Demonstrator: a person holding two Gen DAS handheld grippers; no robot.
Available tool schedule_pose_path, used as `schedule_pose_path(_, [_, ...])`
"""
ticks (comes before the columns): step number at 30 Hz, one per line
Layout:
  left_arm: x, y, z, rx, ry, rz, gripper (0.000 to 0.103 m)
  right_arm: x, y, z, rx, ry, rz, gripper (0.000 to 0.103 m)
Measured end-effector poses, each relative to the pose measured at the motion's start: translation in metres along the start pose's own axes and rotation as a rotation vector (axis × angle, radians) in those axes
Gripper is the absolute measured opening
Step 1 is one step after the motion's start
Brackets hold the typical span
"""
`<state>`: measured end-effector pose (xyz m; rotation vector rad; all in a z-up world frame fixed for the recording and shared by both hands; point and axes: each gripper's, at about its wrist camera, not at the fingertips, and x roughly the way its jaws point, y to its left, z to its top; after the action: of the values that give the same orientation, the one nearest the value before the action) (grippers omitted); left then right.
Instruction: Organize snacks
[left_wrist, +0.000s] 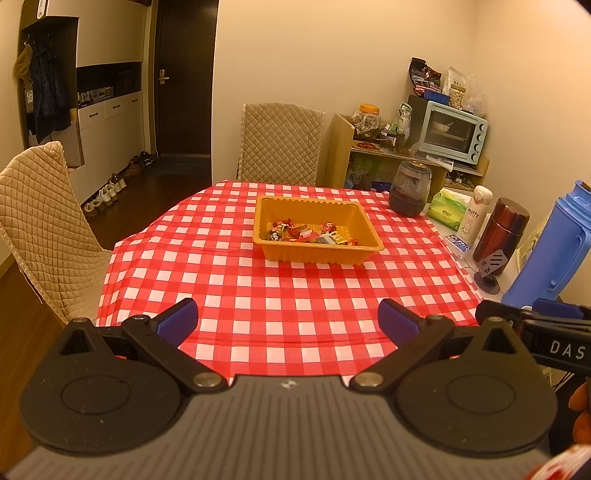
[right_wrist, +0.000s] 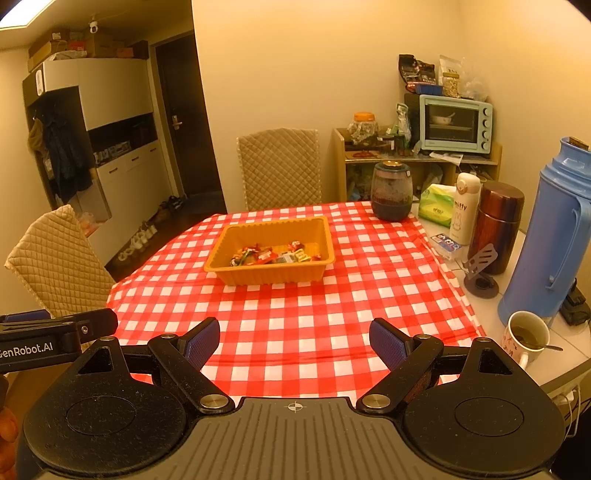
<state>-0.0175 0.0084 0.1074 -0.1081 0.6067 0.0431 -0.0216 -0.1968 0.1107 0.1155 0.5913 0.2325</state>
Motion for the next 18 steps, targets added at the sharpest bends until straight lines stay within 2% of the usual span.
schedule_pose_path(18, [0.0004,-0.0008,-0.0010,0.000,0.003,-0.001,0.103,0.0025,-0.0015,-0.0027,0.005,0.003,-0.001,0.088])
